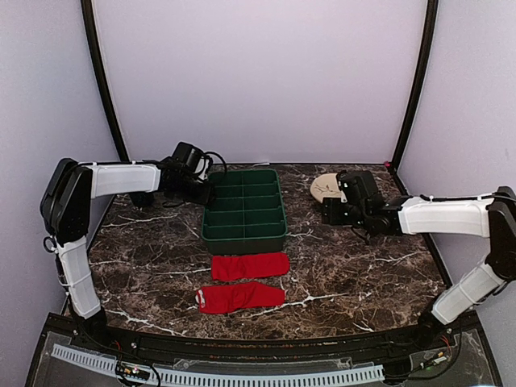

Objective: Roll the socks
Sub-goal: Move the storage box to the center of the board.

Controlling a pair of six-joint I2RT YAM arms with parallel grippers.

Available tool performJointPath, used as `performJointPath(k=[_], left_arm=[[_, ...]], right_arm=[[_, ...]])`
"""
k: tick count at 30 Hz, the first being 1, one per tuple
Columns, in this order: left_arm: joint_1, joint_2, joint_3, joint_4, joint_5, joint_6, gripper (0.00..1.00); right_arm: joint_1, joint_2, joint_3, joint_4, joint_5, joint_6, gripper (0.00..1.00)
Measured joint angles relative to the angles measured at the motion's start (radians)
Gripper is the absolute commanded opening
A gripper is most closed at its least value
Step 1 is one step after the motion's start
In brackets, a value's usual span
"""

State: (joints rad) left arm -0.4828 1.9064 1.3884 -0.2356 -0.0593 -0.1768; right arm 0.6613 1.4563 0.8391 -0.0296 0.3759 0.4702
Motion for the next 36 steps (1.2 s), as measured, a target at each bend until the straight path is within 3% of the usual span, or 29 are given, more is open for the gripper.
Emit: performJointPath(k=[5,11,26,36], left_arm=[[0.000,0.045,0.035,-0.055,0.014,0.026,0.27],[0.002,0.059,0.067,-0.089,0.003,0.044,0.05],[0.076,0.145,0.179,-0.103,0.102,0.142,0.02],[0.109,0.301,0.408,-0.134,0.144,0.196,0.02]], right_arm=[[0.011,0.051,0.023,-0.029,-0.012,-0.014,0.77],[0.055,0.098,0.053,-0.069,-0.013,-0.045,0.75],[0.182,0.163,0.085,-0.098,-0.064,-0.126,0.71],[0.345,0.163,0.085,-0.104,-0.134,-0.214,0.76]])
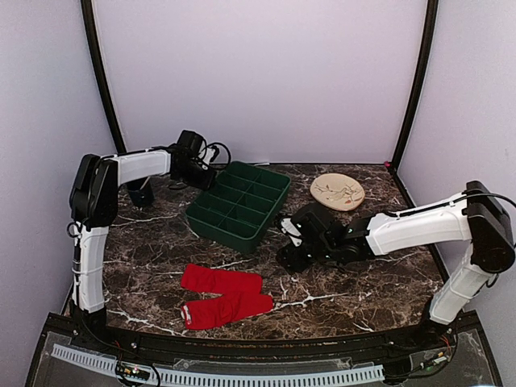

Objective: Roll the socks
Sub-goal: Move the storage box to the center of the board.

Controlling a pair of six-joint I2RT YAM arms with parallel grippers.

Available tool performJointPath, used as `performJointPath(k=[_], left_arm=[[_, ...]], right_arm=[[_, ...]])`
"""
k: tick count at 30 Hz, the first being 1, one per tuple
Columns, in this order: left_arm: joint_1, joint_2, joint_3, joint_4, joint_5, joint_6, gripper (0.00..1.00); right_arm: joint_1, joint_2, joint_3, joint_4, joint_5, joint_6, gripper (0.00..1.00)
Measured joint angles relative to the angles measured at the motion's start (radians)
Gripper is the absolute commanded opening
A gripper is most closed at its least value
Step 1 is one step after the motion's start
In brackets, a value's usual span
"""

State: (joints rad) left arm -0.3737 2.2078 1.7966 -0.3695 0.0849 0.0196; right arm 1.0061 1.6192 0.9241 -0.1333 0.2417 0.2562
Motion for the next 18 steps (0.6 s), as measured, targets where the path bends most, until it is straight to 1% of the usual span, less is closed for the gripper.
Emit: performJointPath(k=[6,8,9,10,11,14,16,18], left_arm=[[0.001,0.074,0.116,-0.024,0.040,0.057,0.02],[0.001,0.097,0.152,-0.031,0.057,0.076,0.04],[0.001,0.105,0.164,-0.031,0.066,0.085,0.13],[0.001,0.111,0.172,-0.030,0.076,0.093,0.25],[0.001,0.116,0.179,-0.029,0.083,0.100,0.34],[0.001,0.121,0.190,-0.020,0.101,0.115,0.47],[0.001,0.121,0.205,-0.021,0.111,0.113,0.51],[0.001,0.120,0.215,-0.017,0.119,0.106,0.52]], right_arm=[[0.031,0.000,0.000,-0.018,-0.071,-0.040,0.76],[0.039,0.001,0.000,-0.024,-0.098,-0.050,0.76],[0.042,0.002,0.000,-0.026,-0.110,-0.054,0.75],[0.045,0.005,0.002,-0.029,-0.122,-0.061,0.75],[0.048,0.011,0.005,-0.032,-0.134,-0.065,0.75],[0.053,0.044,0.029,-0.041,-0.165,-0.078,0.74],[0.056,0.068,0.045,-0.045,-0.181,-0.086,0.73],[0.060,0.090,0.063,-0.048,-0.200,-0.092,0.73]])
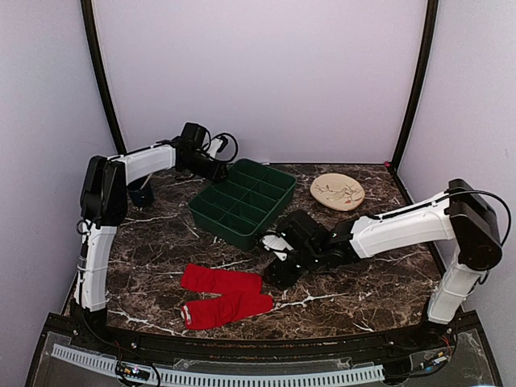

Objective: Roll the socks
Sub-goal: Move the storage box to the center of the board, then pick up the sock from the storage box.

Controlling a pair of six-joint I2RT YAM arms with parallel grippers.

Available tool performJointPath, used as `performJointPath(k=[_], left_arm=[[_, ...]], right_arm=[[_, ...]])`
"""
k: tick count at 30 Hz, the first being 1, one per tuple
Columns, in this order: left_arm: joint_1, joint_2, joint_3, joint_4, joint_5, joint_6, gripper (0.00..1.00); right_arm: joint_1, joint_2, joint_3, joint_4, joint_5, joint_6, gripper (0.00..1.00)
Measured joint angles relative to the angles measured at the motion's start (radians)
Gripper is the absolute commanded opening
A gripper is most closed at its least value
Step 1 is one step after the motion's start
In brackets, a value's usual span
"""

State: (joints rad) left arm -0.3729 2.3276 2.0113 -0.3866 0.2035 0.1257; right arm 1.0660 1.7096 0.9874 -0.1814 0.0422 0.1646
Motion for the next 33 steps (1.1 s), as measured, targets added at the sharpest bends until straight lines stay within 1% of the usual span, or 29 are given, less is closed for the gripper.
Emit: performJointPath(k=[4,9,14,21,23,26,29,33], left_arm=[[0.000,-0.021,-0.018,0.012,0.009,-0.021,0.53],[-0.008,-0.133,-0.121,0.027,-0.019,-0.053,0.53],[-0.031,-0.324,-0.262,0.062,-0.100,-0.110,0.53],[-0.078,-0.600,-0.513,0.111,-0.203,-0.230,0.53],[-0.101,-0.651,-0.583,0.117,-0.220,-0.262,0.53],[-0.141,-0.700,-0.679,0.119,-0.243,-0.301,0.53],[-0.195,-0.736,-0.782,0.115,-0.271,-0.341,0.53],[-0.274,-0.771,-0.870,0.092,-0.318,-0.384,0.53]], right_arm=[[0.010,0.037,0.039,-0.002,-0.022,-0.010,0.72],[0.022,0.077,0.079,-0.003,-0.044,-0.016,0.69],[0.038,0.129,0.114,-0.006,-0.051,-0.021,0.66],[0.056,0.183,0.151,-0.024,-0.045,-0.027,0.60],[0.061,0.206,0.180,-0.031,-0.039,-0.029,0.56],[0.069,0.231,0.212,-0.039,-0.026,-0.031,0.45],[0.076,0.251,0.230,-0.051,-0.015,-0.029,0.33],[0.081,0.262,0.230,-0.065,0.010,-0.029,0.13]])
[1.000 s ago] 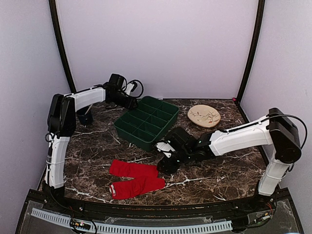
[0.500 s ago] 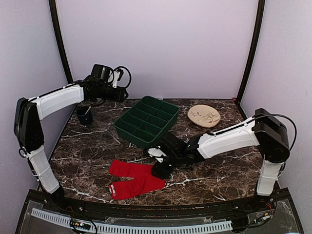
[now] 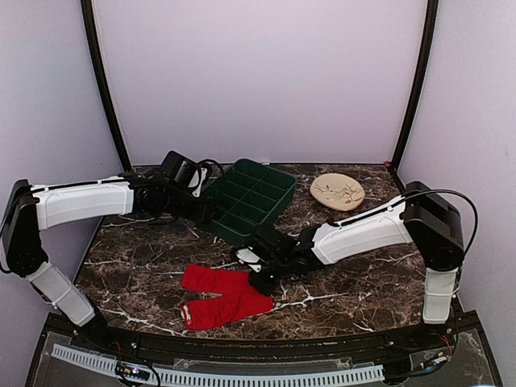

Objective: Roll the socks
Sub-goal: Pick up the sock from the storage box.

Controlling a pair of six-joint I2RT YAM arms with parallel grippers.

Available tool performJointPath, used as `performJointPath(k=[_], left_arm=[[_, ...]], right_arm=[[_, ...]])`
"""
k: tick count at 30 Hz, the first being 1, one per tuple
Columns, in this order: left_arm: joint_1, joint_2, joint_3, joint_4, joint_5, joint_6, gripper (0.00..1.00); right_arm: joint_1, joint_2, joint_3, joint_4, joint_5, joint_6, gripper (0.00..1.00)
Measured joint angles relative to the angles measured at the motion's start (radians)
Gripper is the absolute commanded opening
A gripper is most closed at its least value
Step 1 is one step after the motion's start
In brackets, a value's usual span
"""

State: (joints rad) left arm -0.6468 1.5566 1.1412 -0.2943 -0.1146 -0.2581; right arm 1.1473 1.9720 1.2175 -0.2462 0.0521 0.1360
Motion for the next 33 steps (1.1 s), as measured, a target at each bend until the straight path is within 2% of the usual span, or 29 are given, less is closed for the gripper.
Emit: performJointPath(k=[5,11,18,24,33], left_arm=[[-0.063,-0.071,-0.079,-0.032,-0.024,-0.067,0.53],[-0.113,-0.155,-0.151,-0.079,-0.026,-0.146,0.53],[-0.234,-0.132,-0.138,-0.144,0.001,-0.184,0.53],[-0.331,-0.054,-0.094,-0.212,0.048,-0.175,0.53],[-0.357,-0.007,-0.094,-0.229,0.192,-0.121,0.52]], right_arm=[[0.003,-0.002,-0.011,0.009,0.037,0.007,0.00],[0.006,-0.012,-0.031,0.032,0.067,0.015,0.00],[-0.013,-0.056,-0.090,0.040,0.114,0.016,0.00],[-0.129,-0.165,-0.174,-0.019,0.159,0.015,0.00],[-0.335,-0.287,-0.190,-0.066,0.239,0.014,0.00]])
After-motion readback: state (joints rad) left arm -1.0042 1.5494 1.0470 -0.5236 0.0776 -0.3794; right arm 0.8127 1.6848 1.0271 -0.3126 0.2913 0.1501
